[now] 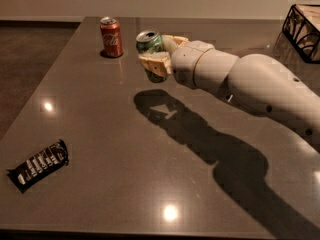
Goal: Place green can upright
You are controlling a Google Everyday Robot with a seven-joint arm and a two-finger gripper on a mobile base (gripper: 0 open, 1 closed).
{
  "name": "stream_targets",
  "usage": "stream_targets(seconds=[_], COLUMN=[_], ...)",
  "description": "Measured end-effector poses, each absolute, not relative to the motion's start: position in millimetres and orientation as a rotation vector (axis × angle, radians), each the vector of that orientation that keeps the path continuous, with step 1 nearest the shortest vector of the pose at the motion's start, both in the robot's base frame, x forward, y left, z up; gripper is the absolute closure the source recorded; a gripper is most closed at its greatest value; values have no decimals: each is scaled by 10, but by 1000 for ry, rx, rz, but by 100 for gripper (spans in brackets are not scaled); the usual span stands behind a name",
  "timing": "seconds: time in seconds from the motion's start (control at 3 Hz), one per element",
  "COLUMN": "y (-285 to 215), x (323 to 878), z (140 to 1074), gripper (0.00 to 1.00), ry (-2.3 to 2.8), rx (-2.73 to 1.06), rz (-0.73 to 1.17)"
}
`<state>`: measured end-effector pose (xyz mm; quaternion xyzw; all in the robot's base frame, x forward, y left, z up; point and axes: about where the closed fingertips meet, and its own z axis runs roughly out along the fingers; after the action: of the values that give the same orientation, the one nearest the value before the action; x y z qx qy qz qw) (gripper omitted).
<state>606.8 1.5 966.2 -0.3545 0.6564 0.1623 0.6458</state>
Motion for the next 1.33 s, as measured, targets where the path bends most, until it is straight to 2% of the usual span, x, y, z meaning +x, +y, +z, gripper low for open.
stream_targets(seconds=[1.0, 1.33], y=[-76, -97], x=[6231, 6275], z=[9400, 9327], gripper=[12, 0], ry=[1453, 1450], rx=[-740, -708], rz=[428, 457])
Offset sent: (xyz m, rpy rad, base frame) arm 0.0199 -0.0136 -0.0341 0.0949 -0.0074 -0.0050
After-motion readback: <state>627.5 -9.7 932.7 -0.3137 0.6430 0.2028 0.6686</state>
